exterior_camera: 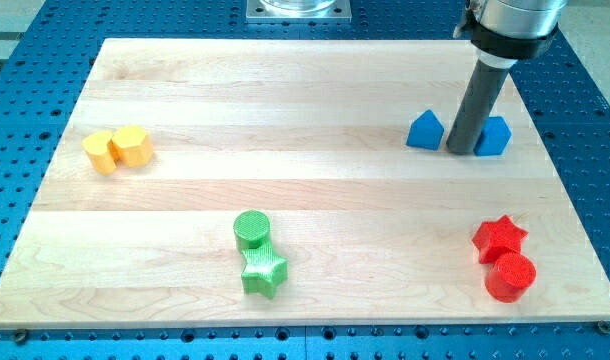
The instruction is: Move the red circle horizontally to the green star
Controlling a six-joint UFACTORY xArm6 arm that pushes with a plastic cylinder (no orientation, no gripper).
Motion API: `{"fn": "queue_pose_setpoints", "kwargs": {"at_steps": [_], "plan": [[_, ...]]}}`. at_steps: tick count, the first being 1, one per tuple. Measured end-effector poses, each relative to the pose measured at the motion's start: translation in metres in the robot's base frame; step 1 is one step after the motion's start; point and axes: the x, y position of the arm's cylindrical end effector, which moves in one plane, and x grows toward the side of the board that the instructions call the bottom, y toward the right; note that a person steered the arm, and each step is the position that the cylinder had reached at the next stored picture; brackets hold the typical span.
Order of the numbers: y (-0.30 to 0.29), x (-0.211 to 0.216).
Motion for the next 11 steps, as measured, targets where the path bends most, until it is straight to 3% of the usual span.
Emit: {"fn": "queue_pose_setpoints", "kwargs": {"at_steps": [2, 3, 4, 5, 7, 11], "plan": [[0.026, 0.025], [0.072, 0.066], [0.114, 0.145], [0.100, 0.206], [0.041, 0.207], [-0.021, 0.208]]}}
